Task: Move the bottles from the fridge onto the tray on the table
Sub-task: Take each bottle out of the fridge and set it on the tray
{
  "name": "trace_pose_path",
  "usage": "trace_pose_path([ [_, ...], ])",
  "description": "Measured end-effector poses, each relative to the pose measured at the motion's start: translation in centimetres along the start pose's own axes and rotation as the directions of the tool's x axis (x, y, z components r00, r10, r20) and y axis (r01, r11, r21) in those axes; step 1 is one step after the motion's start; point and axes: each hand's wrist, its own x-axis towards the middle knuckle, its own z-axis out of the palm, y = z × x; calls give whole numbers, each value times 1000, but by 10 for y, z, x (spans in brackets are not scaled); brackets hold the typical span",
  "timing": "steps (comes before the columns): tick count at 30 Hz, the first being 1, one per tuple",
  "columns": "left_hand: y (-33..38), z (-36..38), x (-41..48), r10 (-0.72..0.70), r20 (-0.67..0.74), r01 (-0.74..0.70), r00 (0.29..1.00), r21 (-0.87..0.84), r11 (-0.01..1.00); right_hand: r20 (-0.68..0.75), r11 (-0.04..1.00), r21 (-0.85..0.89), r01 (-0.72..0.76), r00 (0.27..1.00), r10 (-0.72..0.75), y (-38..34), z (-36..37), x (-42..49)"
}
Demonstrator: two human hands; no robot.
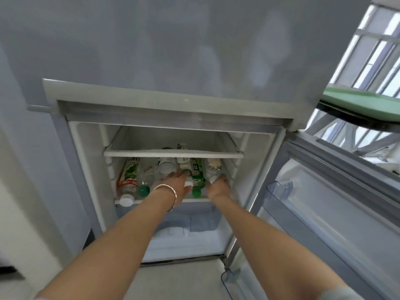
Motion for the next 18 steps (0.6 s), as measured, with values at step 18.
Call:
trace_pose_path([
  [18, 34, -17, -16, 10, -69, -16, 998, -79, 997, -320, 923, 22, 385, 877, -358, 8, -25, -76],
])
